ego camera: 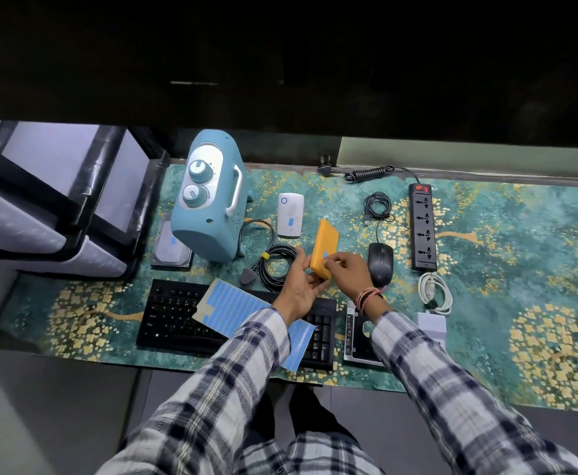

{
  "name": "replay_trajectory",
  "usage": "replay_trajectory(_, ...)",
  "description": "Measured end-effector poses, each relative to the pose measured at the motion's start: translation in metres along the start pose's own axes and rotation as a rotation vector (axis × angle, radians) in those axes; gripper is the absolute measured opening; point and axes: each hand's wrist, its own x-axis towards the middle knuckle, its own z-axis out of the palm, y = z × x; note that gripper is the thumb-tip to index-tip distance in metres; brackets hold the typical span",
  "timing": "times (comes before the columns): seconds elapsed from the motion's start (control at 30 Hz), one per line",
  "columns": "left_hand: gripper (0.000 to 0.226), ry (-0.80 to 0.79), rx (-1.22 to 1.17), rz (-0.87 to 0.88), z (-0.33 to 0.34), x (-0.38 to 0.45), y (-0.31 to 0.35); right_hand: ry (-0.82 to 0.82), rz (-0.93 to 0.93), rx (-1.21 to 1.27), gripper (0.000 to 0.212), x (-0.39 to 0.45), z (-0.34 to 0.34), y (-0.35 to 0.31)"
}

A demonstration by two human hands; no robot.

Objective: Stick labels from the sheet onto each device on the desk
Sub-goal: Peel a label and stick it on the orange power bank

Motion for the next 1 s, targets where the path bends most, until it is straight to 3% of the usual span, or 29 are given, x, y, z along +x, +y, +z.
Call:
replay_trajectory(0.17, 0.082, -0.019, 0.05, 0.034, 0.006, -0.002, 0.006, -0.024, 0.111, 0.293, 0.041, -0.004, 0.0, 0.005)
replay_trajectory(0.33, 0.085, 0.005, 0.052, 0.058, 0.009, -0.007, 0.006, -0.041, 0.145, 0.402, 0.012, -0.007, -0.008, -0.009)
replay_trajectory(0.53, 0.09, 0.073, 0.085, 0.077, 0.015, -0.013, 0.006, 0.035, 0.184, 0.341, 0.014, 0.004, -0.015, -0.001)
replay_trajectory(0.67, 0.087, 0.075, 0.069, 0.115, 0.021, -0.016, 0.013, 0.086, 0.259, 0.355, 0.035, 0.011, -0.017, 0.007)
replay_trajectory(0.83, 0.082, 0.068, 0.109, 0.133, 0.031, -0.015, 0.025, 0.084, 0.242, 0.16, 0.028, 0.014, -0.014, 0.009)
replay_trajectory(1.0, 0.078, 0.08, 0.213, 0.183, 0.044, -0.011, 0.025, 0.084, 0.258, 0.03, 0.041, 0.018, -0.003, -0.001)
